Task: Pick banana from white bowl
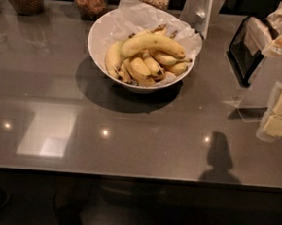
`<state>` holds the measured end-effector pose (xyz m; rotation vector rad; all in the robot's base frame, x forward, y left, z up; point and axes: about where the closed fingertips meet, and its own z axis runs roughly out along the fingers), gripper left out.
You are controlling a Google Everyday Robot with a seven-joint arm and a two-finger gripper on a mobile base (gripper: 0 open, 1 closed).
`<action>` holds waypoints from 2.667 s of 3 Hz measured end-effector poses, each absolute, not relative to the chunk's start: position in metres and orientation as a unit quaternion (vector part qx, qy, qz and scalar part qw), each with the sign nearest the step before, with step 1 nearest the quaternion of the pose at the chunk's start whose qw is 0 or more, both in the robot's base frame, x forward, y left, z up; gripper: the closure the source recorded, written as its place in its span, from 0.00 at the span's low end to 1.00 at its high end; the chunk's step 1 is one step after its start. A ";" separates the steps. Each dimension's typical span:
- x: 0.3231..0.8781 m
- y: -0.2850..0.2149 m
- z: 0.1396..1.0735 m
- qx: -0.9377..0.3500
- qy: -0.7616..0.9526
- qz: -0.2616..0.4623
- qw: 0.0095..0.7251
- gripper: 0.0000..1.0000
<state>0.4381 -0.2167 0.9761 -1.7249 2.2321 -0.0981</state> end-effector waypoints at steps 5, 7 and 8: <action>0.529 -0.120 0.997 -0.655 0.687 0.042 0.312 0.00; 0.577 -0.077 0.989 -0.676 0.662 0.070 0.316 0.00; 0.601 -0.062 0.984 -0.683 0.652 0.072 0.323 0.00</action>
Offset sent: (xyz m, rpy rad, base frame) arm 0.0358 0.0396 0.0033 0.1542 -0.1148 0.1121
